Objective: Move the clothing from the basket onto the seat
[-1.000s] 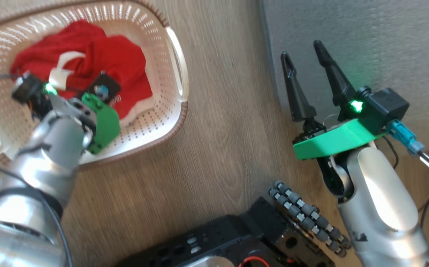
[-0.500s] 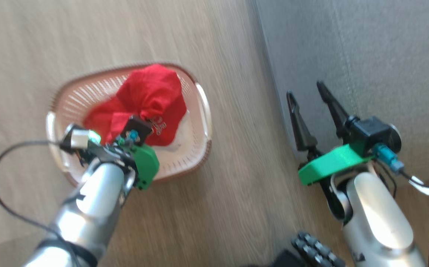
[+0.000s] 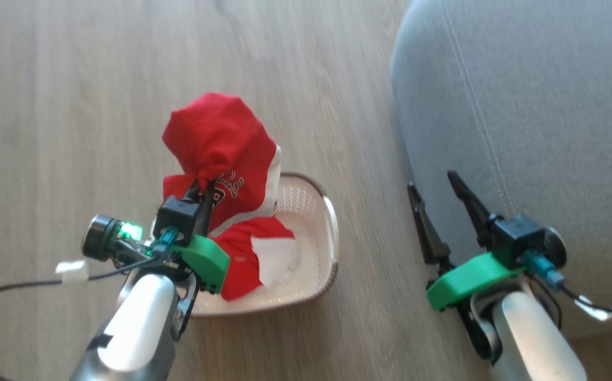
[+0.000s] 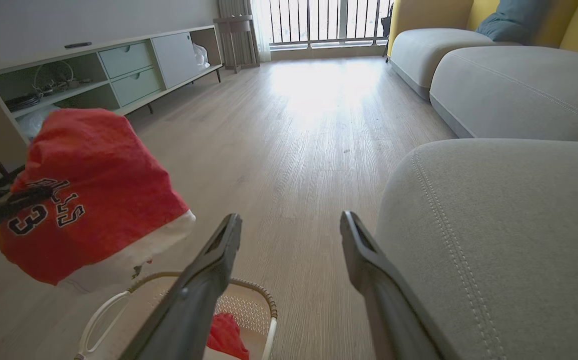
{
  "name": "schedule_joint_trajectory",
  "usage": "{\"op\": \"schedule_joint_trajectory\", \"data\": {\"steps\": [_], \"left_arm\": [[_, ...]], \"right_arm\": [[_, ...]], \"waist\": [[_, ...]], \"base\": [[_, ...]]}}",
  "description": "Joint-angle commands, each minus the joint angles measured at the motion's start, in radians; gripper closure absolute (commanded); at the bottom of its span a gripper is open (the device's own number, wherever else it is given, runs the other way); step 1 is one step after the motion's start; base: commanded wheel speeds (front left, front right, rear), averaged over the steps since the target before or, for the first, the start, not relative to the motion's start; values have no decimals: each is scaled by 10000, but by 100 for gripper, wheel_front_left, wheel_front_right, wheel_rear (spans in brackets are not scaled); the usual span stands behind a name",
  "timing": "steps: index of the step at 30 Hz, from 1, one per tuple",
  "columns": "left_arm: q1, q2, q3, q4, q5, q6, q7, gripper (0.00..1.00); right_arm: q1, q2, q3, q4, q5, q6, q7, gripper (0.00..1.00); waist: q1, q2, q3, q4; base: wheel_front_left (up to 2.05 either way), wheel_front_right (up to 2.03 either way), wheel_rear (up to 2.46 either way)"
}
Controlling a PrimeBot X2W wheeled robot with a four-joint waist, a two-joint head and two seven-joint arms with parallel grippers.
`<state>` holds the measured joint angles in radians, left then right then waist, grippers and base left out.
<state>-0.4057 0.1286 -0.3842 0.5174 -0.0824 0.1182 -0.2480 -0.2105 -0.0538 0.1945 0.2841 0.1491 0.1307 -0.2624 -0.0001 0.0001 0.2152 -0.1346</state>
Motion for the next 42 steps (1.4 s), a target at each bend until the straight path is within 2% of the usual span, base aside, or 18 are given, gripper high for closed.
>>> {"op": "schedule_joint_trajectory", "data": {"steps": [1, 11, 17, 25, 29, 34, 42], "left_arm": [[-47, 139, 490, -706, -74, 98, -136, 100], [905, -215, 1833, -3433, -237, 12, -137, 100], [1058, -501, 2300, -4635, -228, -220, -137, 100], [1156, -720, 2134, -5931, -272, -1189, -137, 100], [1319, -756, 1614, -6159, -199, -1793, -137, 100], [1612, -777, 985, -5988, -208, -2106, -137, 100], [1682, -781, 433, -5768, -87, -2307, -137, 100]], "right_arm": [[60, 25, 205, -296, -89, 0, 6, 0], [588, -17, 238, -458, -65, 0, 6, 0], [819, -80, 287, -553, -94, 0, 6, 0], [939, -148, 332, -733, -83, 0, 6, 0], [1018, -143, 332, -812, -74, 0, 6, 0], [1070, -164, 371, -866, -62, 0, 6, 0], [964, -146, 348, -951, -46, 0, 6, 0]], "waist": [[1, -1, -596, 315], [1, -1, -1414, 461], [1, -1, -1638, 497], [1, -1, -1806, 461], [1, -1, -1821, 465], [1, -1, -1801, 455], [1, -1, -1630, 416]], "base": [[0, 0, 0], [0, 0, 0], [0, 0, 0], [0, 0, 0], [0, 0, 0], [0, 0, 0], [0, 0, 0]]}}
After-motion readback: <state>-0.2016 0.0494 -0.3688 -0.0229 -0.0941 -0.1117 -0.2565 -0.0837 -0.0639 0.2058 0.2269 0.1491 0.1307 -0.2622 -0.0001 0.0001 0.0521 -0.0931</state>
